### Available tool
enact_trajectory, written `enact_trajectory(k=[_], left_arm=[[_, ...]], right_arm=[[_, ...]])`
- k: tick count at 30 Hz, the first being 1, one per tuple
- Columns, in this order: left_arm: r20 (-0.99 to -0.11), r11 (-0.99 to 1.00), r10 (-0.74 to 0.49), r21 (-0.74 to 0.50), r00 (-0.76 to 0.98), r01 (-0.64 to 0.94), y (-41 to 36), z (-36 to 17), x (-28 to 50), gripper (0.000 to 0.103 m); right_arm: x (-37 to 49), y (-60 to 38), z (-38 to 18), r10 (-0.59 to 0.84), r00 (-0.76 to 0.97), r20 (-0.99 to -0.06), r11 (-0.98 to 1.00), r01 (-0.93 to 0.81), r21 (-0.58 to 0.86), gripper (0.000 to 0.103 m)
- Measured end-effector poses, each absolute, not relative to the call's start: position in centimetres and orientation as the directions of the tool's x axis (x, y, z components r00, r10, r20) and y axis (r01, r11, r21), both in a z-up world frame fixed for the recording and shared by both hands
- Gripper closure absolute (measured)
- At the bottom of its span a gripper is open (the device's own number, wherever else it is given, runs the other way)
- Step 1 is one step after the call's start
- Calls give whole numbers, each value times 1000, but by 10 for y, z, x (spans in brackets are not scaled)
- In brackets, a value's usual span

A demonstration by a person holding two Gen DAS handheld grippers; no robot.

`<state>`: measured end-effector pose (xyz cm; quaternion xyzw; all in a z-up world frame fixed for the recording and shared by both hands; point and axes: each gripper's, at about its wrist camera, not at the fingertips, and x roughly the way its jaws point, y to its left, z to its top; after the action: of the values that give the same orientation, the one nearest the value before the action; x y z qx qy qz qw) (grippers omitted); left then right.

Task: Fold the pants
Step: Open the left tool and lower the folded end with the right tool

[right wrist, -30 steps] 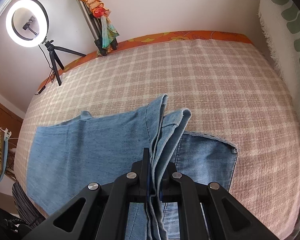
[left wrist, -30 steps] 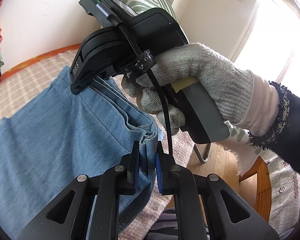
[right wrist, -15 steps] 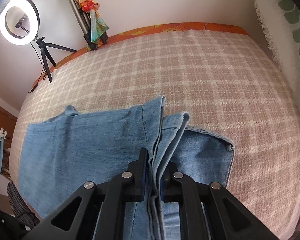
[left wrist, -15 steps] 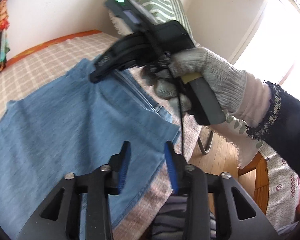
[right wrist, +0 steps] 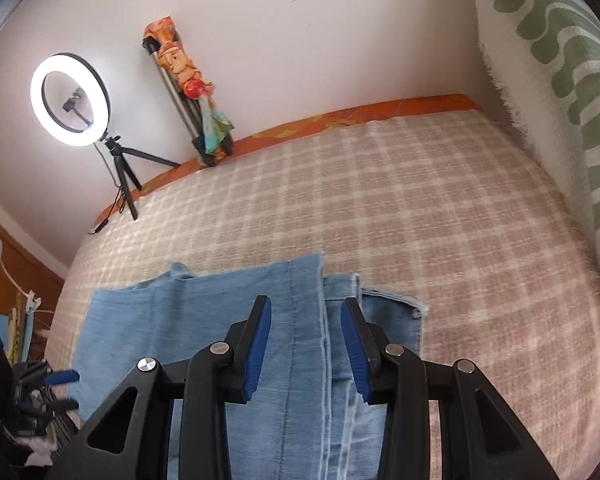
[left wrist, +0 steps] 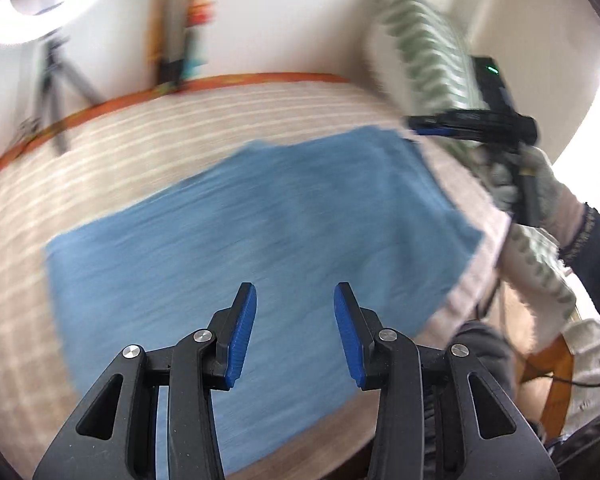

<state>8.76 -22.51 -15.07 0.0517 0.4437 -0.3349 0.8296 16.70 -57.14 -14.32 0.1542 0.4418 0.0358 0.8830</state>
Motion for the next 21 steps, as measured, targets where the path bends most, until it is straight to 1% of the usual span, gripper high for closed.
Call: enact_trajectory(k=[4, 7, 11, 12, 13, 14, 16, 21], left_arm=[[-786, 857, -425, -189, 449, 480, -176, -159, 99, 64], [-784, 883, -421, -239, 456, 405, -150, -166, 101, 64], [-787, 903, -392, -231, 476, 361, -136, -171, 102, 64], [-788, 908, -385, -231, 481, 349, -132, -172, 103, 64], [-788, 911, -381, -231, 484, 341, -131, -173, 105, 64], [-786, 915, -376, -232, 491, 329, -129, -173, 107, 64], [-782, 918, -374, -237, 498, 317, -126, -172, 108, 64], [-776, 927, -360, -232, 519, 296, -117, -169, 112, 64]], right_arm=[[188, -563, -159, 211, 587, -781, 948, 72, 310, 65], [199, -559, -172, 168, 559, -812, 960, 96, 264, 66], [204, -558, -183, 156, 547, -822, 961, 109, 255, 65], [202, -555, -183, 144, 550, -823, 965, 107, 240, 68], [201, -554, -183, 125, 550, -826, 970, 109, 219, 77], [201, -552, -183, 111, 549, -829, 974, 107, 201, 82], [197, -550, -181, 86, 556, -827, 980, 103, 171, 103], [186, -554, -169, 89, 588, -804, 976, 108, 187, 103]])
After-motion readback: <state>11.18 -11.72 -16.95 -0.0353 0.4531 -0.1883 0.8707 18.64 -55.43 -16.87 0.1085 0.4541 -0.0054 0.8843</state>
